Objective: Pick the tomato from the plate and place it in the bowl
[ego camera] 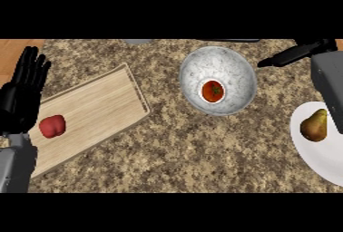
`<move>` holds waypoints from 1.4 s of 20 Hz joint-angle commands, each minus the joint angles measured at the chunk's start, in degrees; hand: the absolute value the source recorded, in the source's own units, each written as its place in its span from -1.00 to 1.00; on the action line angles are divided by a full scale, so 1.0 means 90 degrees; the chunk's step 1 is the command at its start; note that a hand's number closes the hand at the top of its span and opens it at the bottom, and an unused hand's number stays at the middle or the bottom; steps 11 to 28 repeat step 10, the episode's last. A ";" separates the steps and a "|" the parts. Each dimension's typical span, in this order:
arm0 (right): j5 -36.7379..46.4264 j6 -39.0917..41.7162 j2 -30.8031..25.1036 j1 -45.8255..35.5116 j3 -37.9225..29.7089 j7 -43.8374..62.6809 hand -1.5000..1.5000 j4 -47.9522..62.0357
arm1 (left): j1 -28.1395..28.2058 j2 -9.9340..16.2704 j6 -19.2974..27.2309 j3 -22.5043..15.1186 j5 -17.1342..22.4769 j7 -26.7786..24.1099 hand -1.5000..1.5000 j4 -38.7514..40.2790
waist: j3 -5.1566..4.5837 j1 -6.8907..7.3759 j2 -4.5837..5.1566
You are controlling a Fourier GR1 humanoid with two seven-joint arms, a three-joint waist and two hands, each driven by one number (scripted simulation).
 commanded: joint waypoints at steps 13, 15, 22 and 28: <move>-0.0367 0.1477 -0.1538 0.0472 -0.0466 -0.0575 -1.00 0.0343 | -0.0464 -0.0072 0.0055 -0.0088 -0.0041 0.0013 0.00 0.0082 | 0.0043 0.0220 0.0183; -0.0367 0.1477 -0.1538 0.0472 -0.0466 -0.0575 -1.00 0.0343 | -0.0464 -0.0072 0.0055 -0.0088 -0.0041 0.0013 0.00 0.0082 | 0.0043 0.0220 0.0183; -0.0367 0.1477 -0.1538 0.0472 -0.0466 -0.0575 -1.00 0.0343 | -0.0464 -0.0072 0.0055 -0.0088 -0.0041 0.0013 0.00 0.0082 | 0.0043 0.0220 0.0183; -0.0367 0.1477 -0.1538 0.0472 -0.0466 -0.0575 -1.00 0.0343 | -0.0464 -0.0072 0.0055 -0.0088 -0.0041 0.0013 0.00 0.0082 | 0.0043 0.0220 0.0183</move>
